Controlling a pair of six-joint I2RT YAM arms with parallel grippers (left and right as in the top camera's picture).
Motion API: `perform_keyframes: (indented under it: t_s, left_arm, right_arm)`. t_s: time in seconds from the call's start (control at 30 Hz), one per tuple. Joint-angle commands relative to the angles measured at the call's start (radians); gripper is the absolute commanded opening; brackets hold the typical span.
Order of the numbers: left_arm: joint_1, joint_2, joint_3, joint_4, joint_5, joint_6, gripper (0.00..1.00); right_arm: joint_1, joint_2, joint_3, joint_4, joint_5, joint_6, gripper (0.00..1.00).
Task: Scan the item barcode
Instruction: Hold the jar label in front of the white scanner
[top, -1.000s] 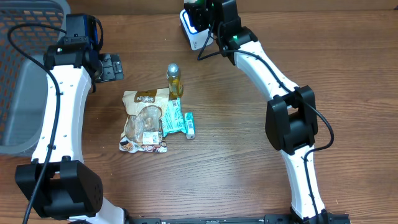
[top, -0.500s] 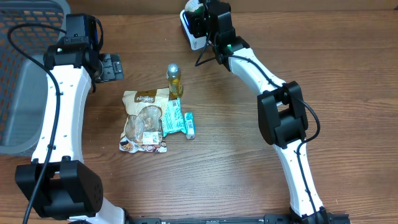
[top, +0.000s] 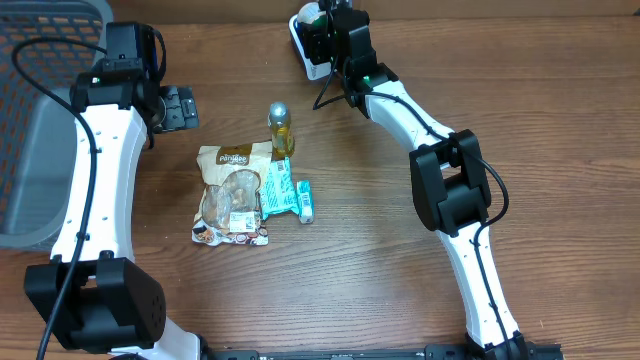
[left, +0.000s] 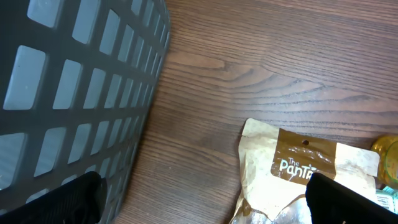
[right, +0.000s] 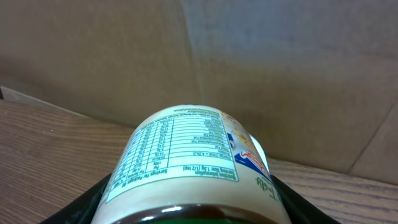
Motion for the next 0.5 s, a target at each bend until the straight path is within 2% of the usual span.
perform_keyframes:
  t_s: [0.0,0.27,0.47]
  left_arm:
    - [0.01,-0.012,0.021,0.002,0.001,0.015,0.99]
    - [0.01,-0.012,0.021,0.002,0.001,0.015,0.99]
    - [0.01,-0.012,0.021,0.002,0.001,0.015,1.0]
  right_arm:
    - [0.0,0.001,0.009,0.035,0.006,-0.007,0.36]
    - [-0.014,-0.143,0.01,0.007,0.006,-0.007,0.35]
    - [-0.048,-0.291,0.01,-0.248,0.006,-0.002,0.32]
